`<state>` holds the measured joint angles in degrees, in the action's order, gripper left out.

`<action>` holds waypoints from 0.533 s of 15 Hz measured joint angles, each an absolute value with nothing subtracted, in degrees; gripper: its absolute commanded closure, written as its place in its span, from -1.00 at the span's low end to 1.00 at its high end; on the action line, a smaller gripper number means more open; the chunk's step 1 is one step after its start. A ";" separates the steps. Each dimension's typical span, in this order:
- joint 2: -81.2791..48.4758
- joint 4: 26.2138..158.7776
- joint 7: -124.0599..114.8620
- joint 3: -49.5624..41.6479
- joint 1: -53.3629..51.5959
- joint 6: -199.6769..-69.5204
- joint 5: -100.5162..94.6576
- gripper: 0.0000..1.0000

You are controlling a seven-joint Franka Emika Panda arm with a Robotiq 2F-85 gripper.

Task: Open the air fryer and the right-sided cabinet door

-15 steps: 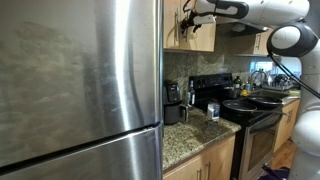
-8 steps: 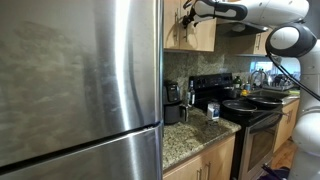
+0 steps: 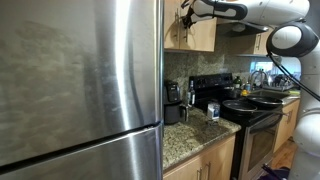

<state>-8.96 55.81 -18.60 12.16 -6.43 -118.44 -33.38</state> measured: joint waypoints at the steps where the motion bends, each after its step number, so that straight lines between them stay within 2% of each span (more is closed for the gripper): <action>1: -8.69 56.40 -19.45 12.15 -6.44 -118.89 -33.19 1.00; 8: -5.10 63.20 -25.44 11.01 -5.82 -124.88 -32.47 0.98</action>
